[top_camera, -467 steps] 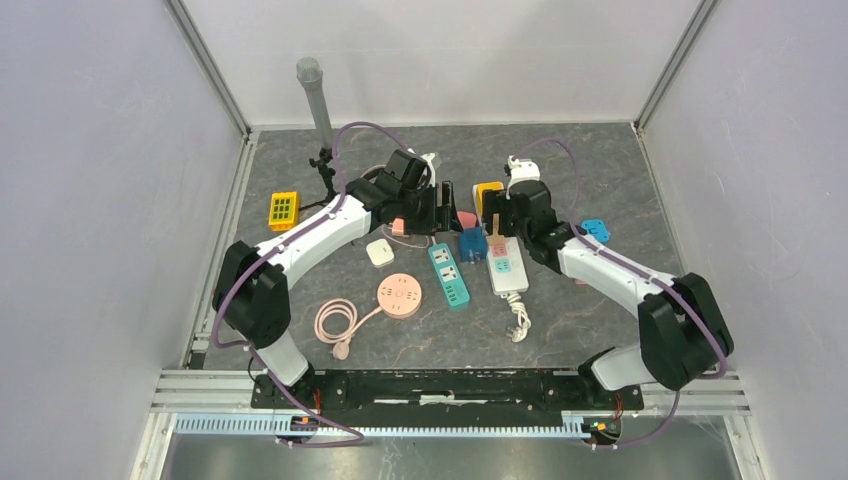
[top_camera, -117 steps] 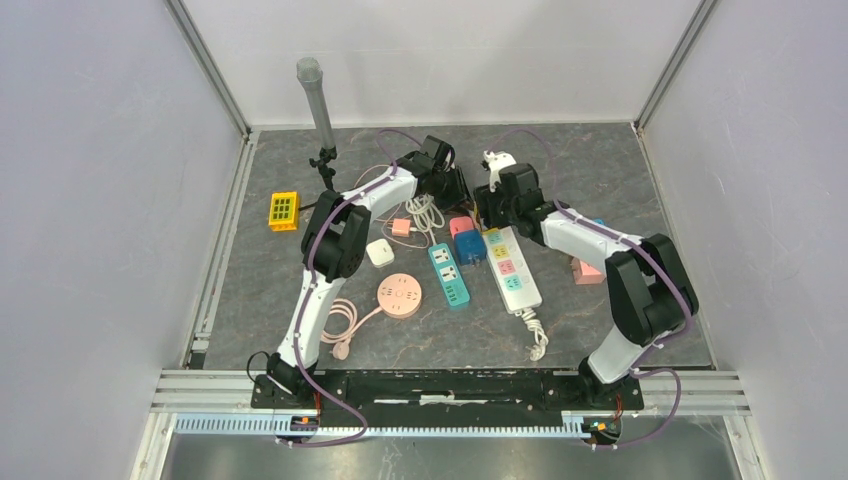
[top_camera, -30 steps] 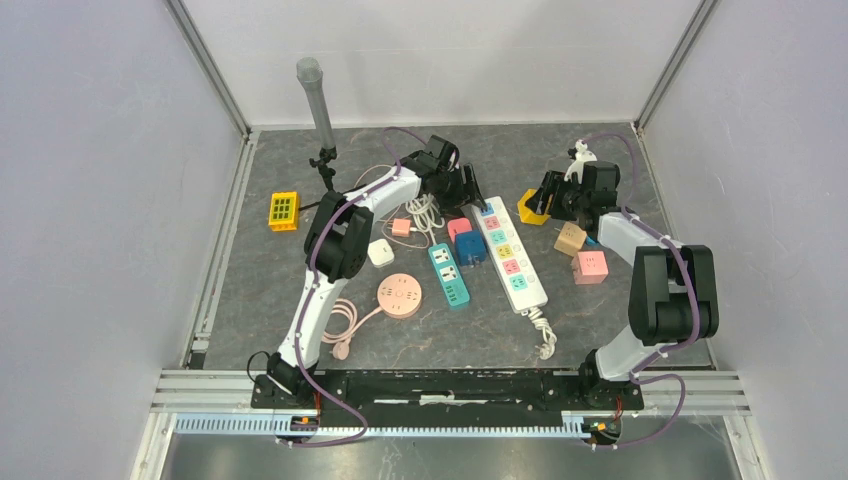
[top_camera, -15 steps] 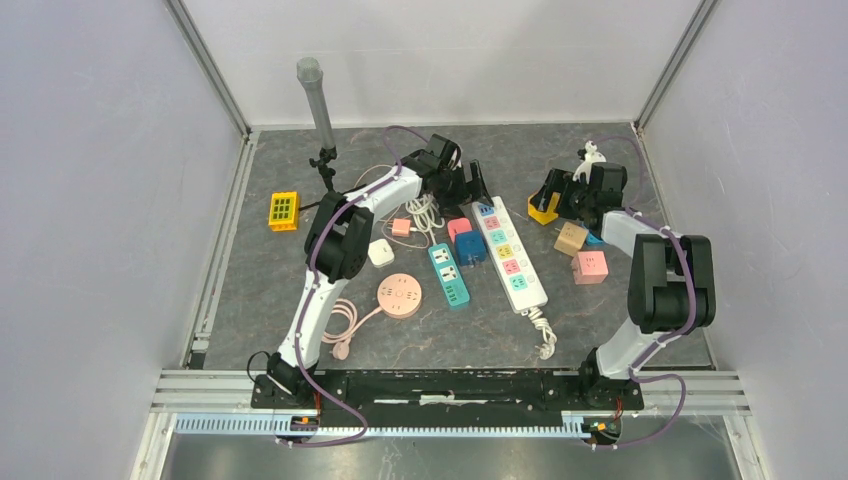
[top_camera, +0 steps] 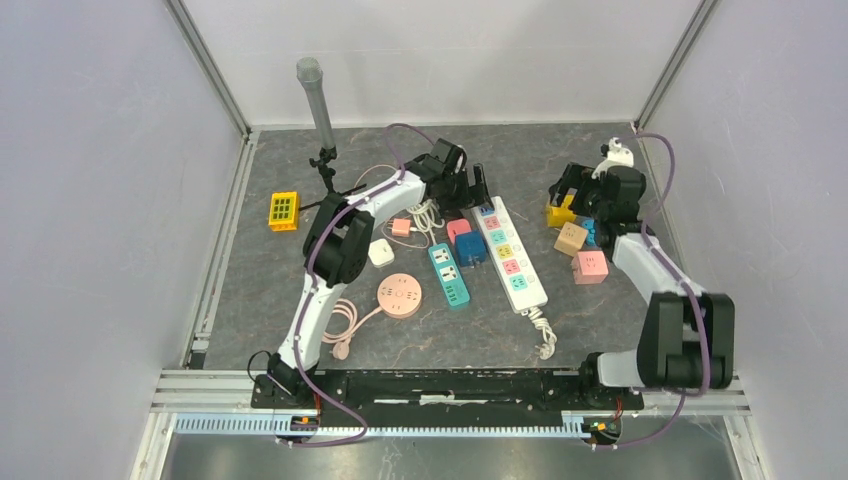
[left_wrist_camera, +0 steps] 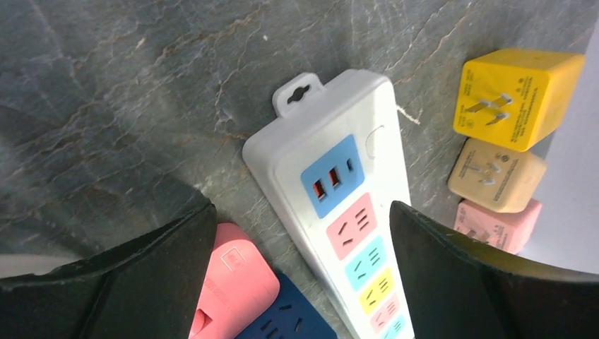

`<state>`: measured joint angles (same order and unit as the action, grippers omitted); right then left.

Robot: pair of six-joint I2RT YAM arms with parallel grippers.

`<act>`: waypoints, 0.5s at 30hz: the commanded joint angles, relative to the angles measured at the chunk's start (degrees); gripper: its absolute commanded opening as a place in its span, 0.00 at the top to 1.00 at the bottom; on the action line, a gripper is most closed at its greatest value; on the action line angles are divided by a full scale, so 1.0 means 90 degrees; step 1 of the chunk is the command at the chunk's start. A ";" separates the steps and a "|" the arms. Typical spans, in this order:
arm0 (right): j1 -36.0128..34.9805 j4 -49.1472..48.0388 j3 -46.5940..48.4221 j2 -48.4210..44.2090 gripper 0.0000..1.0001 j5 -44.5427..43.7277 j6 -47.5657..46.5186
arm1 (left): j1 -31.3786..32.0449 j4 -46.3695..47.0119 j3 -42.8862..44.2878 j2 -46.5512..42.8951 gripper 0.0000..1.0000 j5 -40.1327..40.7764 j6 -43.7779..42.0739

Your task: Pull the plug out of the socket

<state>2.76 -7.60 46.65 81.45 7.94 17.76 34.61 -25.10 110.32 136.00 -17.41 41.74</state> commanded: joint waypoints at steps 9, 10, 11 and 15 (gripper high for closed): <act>0.0015 0.1340 -0.1116 -0.3240 0.04 -0.0623 -0.0446 | 0.0120 -0.0726 -0.0801 -0.2159 0.00 0.1773 -0.1438; 0.0015 0.1583 -0.1103 -0.3446 0.04 -0.0669 -0.0505 | 0.0185 -0.0726 -0.1009 -0.2467 0.00 0.1806 -0.1500; 0.0015 0.1837 -0.1085 -0.3680 0.04 -0.0717 -0.0597 | 0.0245 -0.0755 -0.1262 -0.2848 0.00 0.1849 -0.1532; 0.0015 0.2837 -0.0962 -0.4574 0.02 -0.1088 -0.0757 | 0.0520 -0.1197 -0.2196 -0.4360 0.00 0.2082 -0.1565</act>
<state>2.76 7.53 36.75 46.46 2.17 13.74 36.34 -32.75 95.61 111.55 -2.50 31.38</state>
